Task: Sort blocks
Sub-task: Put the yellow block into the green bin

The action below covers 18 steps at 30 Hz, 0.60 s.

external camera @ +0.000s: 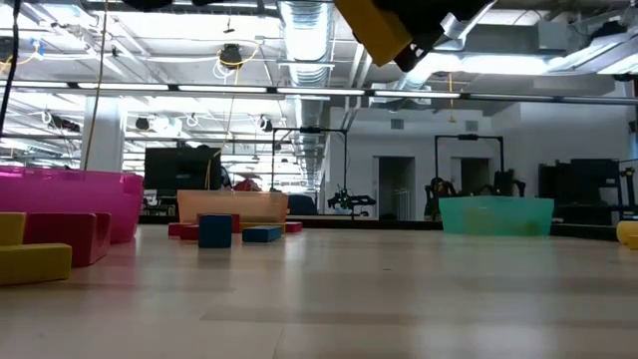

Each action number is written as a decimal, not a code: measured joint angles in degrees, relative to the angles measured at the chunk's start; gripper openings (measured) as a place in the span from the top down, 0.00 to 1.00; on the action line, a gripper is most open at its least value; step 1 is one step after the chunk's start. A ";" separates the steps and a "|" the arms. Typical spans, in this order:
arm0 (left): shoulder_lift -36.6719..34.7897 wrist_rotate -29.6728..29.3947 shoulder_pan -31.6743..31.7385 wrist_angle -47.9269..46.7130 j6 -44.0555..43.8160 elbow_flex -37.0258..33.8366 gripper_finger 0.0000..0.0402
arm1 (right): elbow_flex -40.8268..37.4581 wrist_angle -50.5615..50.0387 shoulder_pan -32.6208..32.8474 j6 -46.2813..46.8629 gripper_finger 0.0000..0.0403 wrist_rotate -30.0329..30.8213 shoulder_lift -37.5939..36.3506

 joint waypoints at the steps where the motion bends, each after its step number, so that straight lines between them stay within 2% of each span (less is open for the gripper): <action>1: 0.92 0.33 0.46 -1.55 -0.37 1.44 0.46 | 0.00 -0.04 0.00 0.00 0.72 0.00 0.00; 7: 4.28 4.92 2.72 -8.94 -2.74 8.08 0.46 | 0.00 -0.42 0.00 -0.07 0.72 0.00 0.00; 11: 4.33 7.09 4.18 -10.84 -3.90 9.01 0.47 | 0.00 -0.97 0.00 -0.46 0.72 0.02 0.00; 18: 4.22 8.61 4.49 -10.85 -3.20 9.03 0.63 | 0.00 -2.74 -0.02 -0.48 0.72 0.28 0.00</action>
